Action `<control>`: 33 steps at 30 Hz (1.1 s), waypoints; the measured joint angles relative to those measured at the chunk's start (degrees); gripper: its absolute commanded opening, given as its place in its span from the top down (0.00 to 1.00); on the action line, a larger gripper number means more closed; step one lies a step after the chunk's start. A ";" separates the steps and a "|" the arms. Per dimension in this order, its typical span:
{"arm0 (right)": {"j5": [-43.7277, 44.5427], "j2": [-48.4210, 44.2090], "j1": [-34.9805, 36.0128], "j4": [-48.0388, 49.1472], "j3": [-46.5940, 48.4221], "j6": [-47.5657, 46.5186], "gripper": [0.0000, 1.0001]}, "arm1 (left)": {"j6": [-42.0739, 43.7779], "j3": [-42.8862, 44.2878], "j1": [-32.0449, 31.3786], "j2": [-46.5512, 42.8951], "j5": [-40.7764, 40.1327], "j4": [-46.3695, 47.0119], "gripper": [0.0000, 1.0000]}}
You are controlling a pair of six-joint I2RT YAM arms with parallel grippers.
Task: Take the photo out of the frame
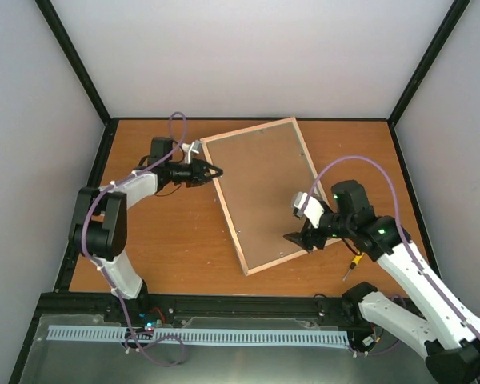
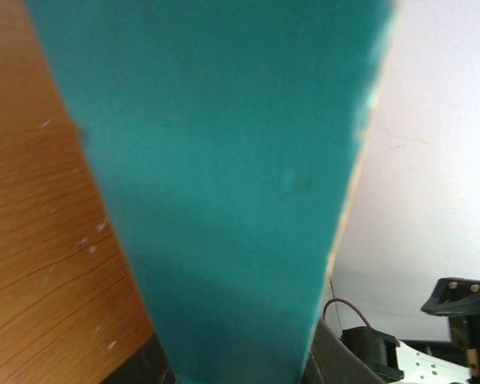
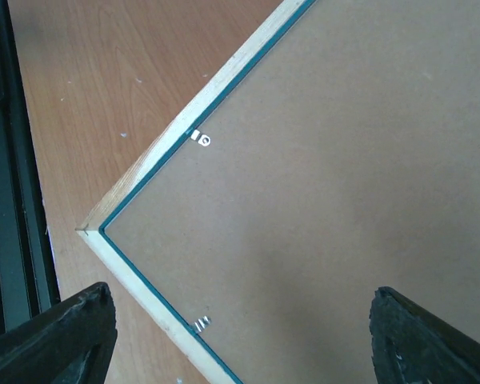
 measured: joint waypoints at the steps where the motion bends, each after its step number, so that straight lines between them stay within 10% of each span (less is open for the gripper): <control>1: -1.14 0.74 -0.31 1.90 -1.51 0.66 0.15 | -0.46 0.04 0.72 1.77 0.81 -0.13 0.97; 12: -5.05 4.33 -0.63 19.41 -9.68 3.30 0.12 | -4.20 2.56 1.99 13.51 2.43 -1.97 0.70; 33: -2.86 0.44 -2.01 21.86 -12.26 1.40 0.11 | -3.61 8.68 2.91 18.99 -19.26 -6.56 0.57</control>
